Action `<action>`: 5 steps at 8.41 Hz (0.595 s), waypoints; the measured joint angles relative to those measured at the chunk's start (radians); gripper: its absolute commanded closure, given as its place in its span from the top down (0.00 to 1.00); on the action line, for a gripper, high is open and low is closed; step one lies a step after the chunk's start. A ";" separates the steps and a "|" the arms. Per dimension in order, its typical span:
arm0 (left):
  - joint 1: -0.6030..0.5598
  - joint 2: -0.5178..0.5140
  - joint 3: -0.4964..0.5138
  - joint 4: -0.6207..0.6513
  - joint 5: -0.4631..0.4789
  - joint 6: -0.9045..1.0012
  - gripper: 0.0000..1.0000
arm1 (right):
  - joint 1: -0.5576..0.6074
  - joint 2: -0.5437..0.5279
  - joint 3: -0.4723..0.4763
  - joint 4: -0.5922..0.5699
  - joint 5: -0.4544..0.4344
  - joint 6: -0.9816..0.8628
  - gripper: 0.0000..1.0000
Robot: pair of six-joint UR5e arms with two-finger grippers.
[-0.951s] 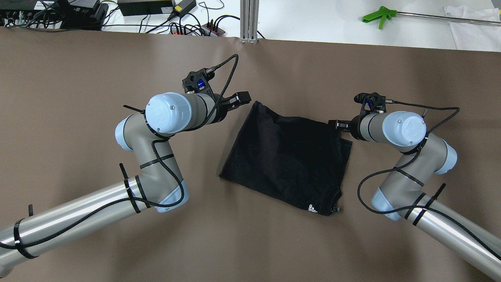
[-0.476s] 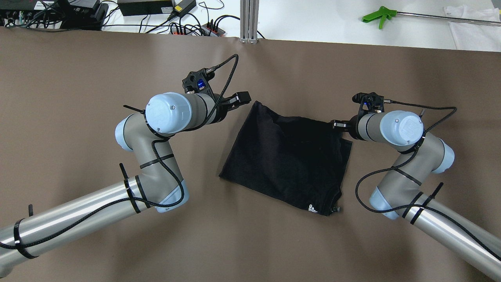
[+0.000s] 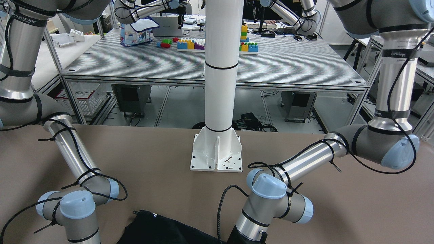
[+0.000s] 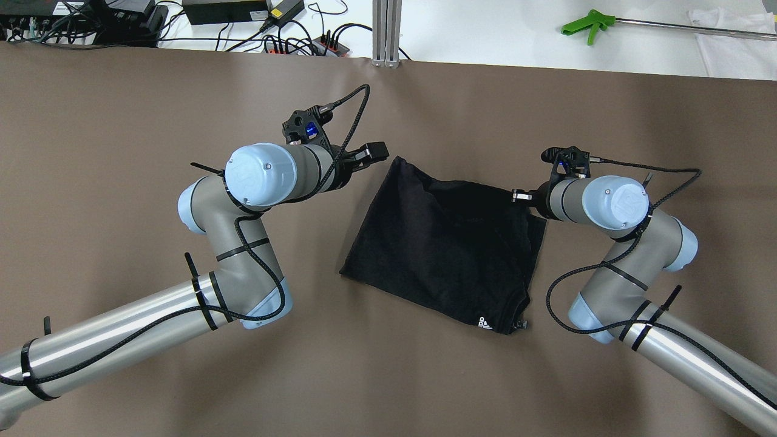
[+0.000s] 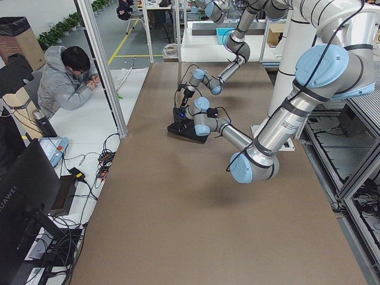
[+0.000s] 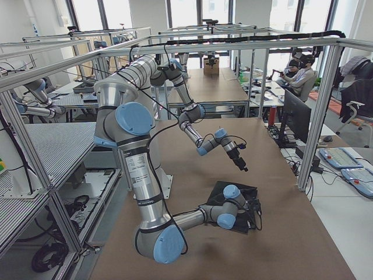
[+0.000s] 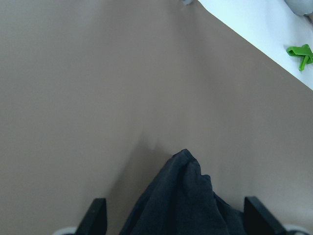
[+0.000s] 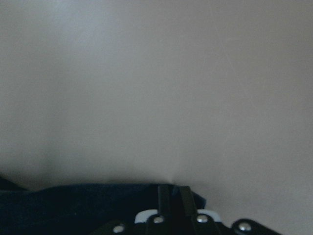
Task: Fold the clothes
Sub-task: 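Hold the folded edge down with both grippers at the far end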
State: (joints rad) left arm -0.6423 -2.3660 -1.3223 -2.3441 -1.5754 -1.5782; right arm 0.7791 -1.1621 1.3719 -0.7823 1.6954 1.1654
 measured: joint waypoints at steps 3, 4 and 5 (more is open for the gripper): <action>0.000 -0.001 0.000 0.000 0.000 0.007 1.00 | -0.001 -0.001 0.012 -0.001 0.003 0.001 0.00; 0.000 -0.001 0.000 0.000 0.000 0.007 1.00 | 0.001 -0.003 0.022 -0.004 0.008 -0.001 0.00; -0.001 -0.001 0.000 0.000 0.000 0.007 1.00 | 0.007 -0.007 0.035 -0.008 0.021 -0.004 0.00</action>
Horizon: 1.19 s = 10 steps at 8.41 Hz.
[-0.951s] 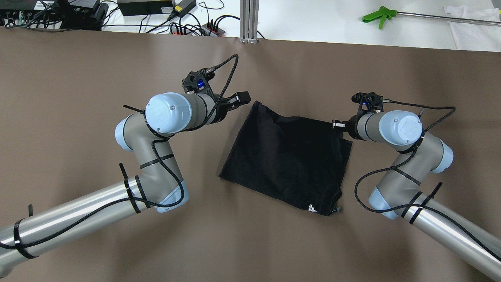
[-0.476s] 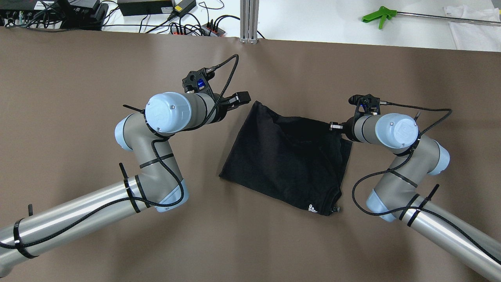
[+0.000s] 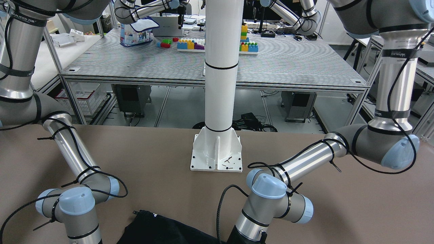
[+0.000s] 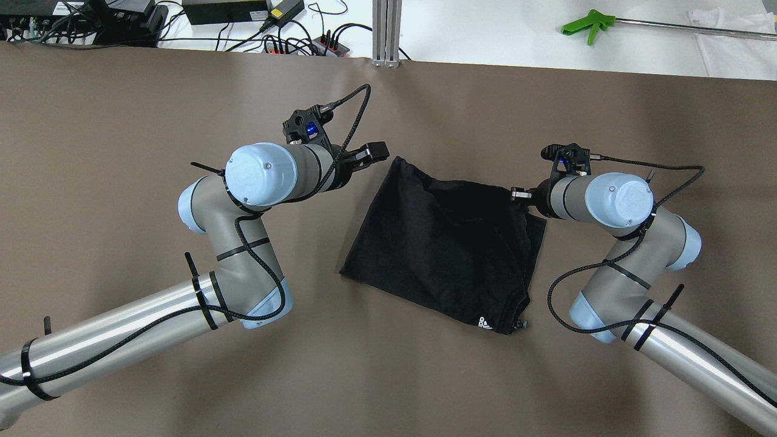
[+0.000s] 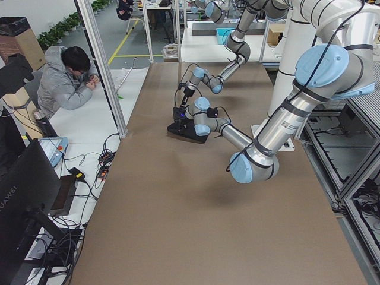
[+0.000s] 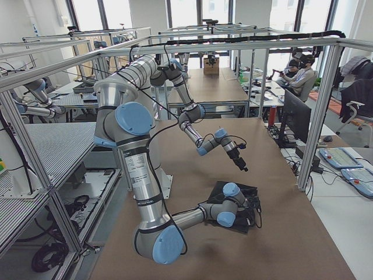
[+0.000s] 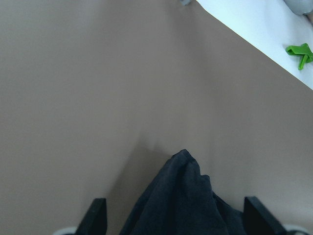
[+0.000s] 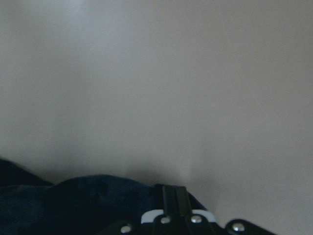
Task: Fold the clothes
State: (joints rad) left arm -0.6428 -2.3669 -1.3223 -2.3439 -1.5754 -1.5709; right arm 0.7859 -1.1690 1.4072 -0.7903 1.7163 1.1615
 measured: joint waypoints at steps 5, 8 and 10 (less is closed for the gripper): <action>-0.001 0.002 0.003 0.000 0.000 0.000 1.00 | 0.050 -0.036 0.015 -0.004 0.049 -0.010 0.00; -0.001 0.003 0.012 -0.001 0.000 -0.001 1.00 | 0.094 -0.075 0.035 -0.003 0.089 -0.028 0.72; -0.002 0.002 0.014 -0.001 0.000 0.000 1.00 | 0.125 -0.099 0.048 -0.002 0.156 -0.046 0.95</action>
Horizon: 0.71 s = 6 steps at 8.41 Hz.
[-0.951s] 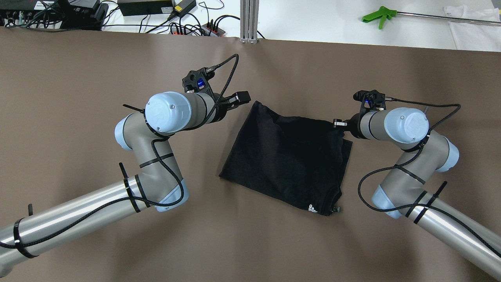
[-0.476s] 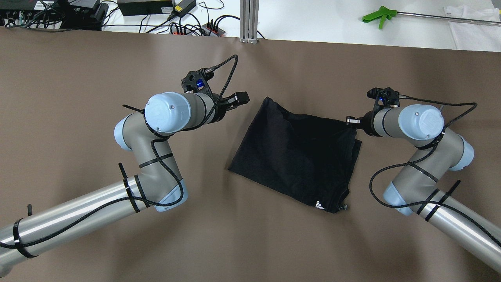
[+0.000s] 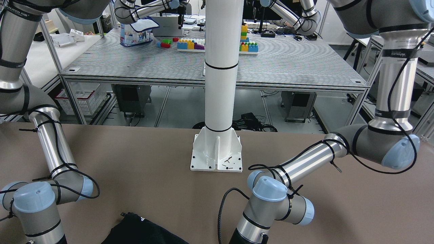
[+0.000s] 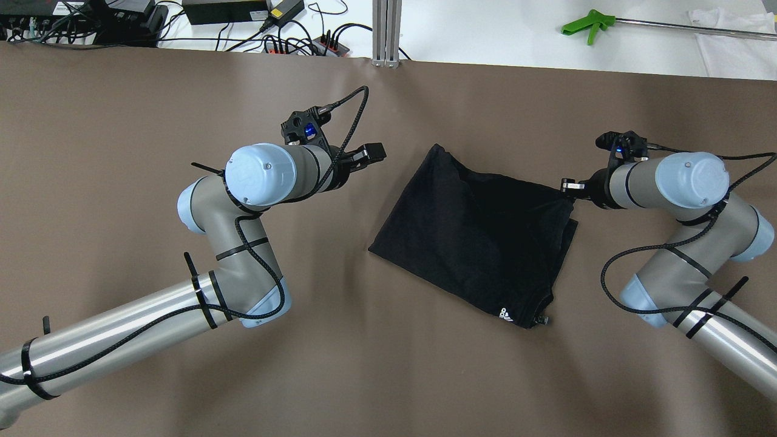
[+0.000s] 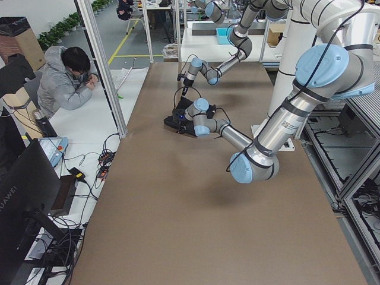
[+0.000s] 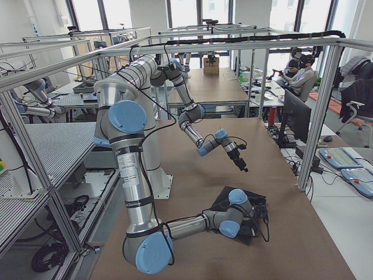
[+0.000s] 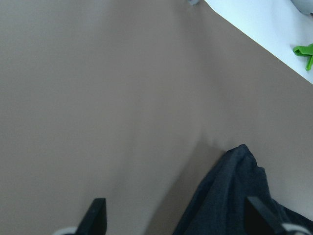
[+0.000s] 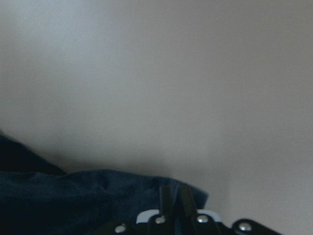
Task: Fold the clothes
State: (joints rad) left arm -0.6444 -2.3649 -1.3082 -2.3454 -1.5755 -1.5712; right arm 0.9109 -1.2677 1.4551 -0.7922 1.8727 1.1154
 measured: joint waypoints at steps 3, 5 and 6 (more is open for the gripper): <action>-0.018 0.000 -0.009 0.000 -0.006 0.041 1.00 | 0.054 -0.019 0.002 -0.002 0.028 -0.038 0.95; -0.078 0.037 -0.035 0.006 -0.044 0.117 1.00 | 0.160 -0.035 0.003 -0.072 0.060 -0.204 0.95; -0.126 0.095 -0.065 0.008 -0.090 0.194 1.00 | 0.215 -0.049 0.002 -0.128 0.070 -0.360 0.95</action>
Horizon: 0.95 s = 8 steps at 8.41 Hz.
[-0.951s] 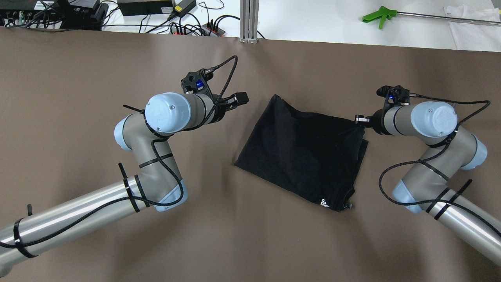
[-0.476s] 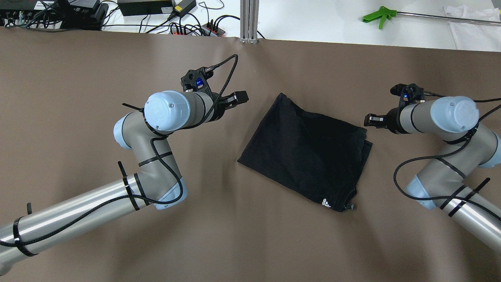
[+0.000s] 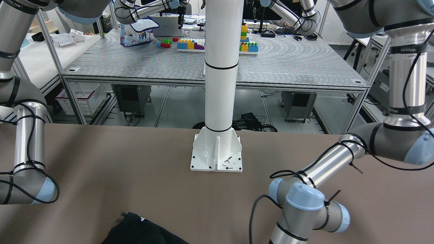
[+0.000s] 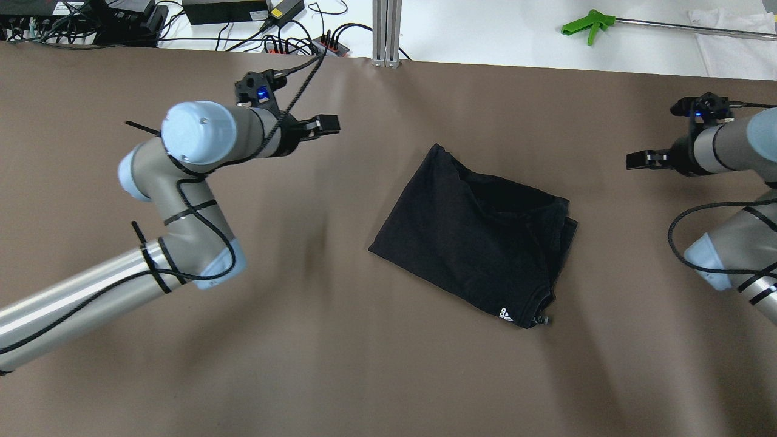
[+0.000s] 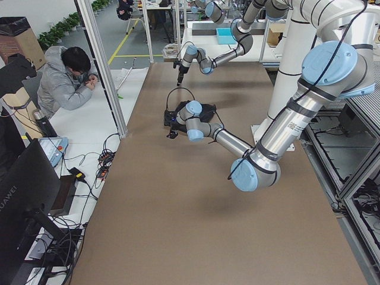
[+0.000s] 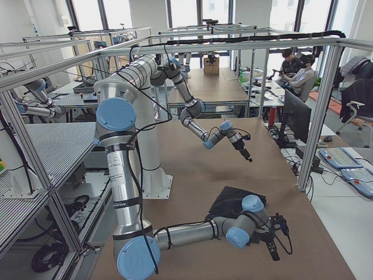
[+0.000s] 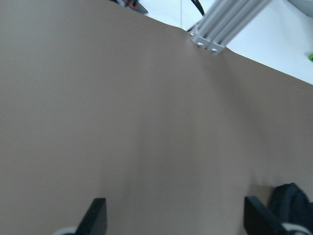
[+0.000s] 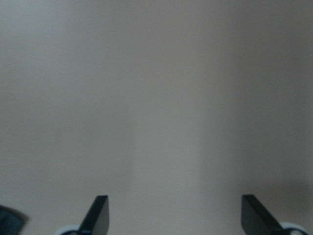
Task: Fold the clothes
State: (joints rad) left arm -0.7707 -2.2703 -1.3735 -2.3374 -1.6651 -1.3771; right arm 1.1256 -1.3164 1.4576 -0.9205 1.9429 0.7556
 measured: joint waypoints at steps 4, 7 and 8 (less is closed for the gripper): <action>-0.242 0.360 -0.192 0.003 -0.219 0.416 1.00 | 0.245 -0.117 -0.001 -0.147 0.007 -0.622 0.95; -0.377 0.579 -0.255 0.026 -0.162 0.719 1.00 | 0.329 -0.226 0.004 -0.164 -0.001 -0.804 0.95; -0.425 0.647 -0.274 0.040 -0.135 0.850 1.00 | 0.350 -0.258 0.007 -0.160 -0.005 -0.818 0.95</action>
State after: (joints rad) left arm -1.1953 -1.6233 -1.6475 -2.2970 -1.8002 -0.5271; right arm 1.4759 -1.5740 1.4650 -1.0804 1.9383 -0.0623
